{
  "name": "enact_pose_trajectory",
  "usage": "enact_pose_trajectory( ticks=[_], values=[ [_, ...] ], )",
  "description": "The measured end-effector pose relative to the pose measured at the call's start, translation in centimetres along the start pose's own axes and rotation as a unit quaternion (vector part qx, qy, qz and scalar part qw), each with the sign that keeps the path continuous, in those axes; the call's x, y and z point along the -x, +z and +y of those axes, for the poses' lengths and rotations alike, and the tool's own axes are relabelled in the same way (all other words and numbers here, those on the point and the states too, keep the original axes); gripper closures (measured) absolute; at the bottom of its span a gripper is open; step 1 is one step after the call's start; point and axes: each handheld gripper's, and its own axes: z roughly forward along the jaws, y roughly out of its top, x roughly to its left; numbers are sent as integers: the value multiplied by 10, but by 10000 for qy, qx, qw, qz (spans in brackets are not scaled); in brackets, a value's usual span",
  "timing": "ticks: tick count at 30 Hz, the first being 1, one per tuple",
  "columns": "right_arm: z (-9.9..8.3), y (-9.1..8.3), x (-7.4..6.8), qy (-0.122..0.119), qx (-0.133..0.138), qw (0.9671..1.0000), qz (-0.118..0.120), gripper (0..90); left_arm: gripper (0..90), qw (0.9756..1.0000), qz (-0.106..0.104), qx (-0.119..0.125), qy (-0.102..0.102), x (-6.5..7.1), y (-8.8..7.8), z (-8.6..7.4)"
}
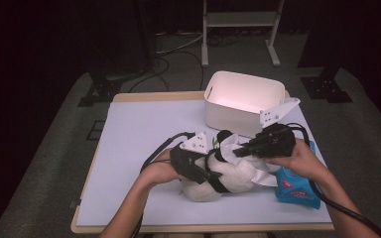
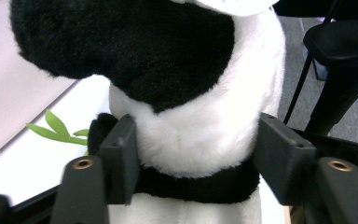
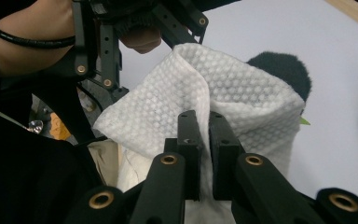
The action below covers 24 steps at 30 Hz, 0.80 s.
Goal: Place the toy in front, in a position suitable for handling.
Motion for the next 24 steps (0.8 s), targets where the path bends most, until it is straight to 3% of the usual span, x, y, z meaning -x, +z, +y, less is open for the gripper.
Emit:
enact_pose_trajectory(
  ticks=[6, 15, 17, 24],
  values=[
    [-17, -8, 7, 198, 35, 9997, -100, 845, 255, 9999, 52, -72, -125, -2, -3, -6],
    [-32, -12, 10, 293, 63, 9995, -136, 845, 207, 9991, 27, -282, -319, -7, -6, -27],
    [-35, -13, 11, 321, 37, 9993, -170, 845, 194, 9984, 136, -403, -377, -9, -7, -32],
    [-44, -13, 15, 421, 76, 9990, -127, 846, 172, 9977, -39, -453, -500, -12, -3, -43]
  ],
)
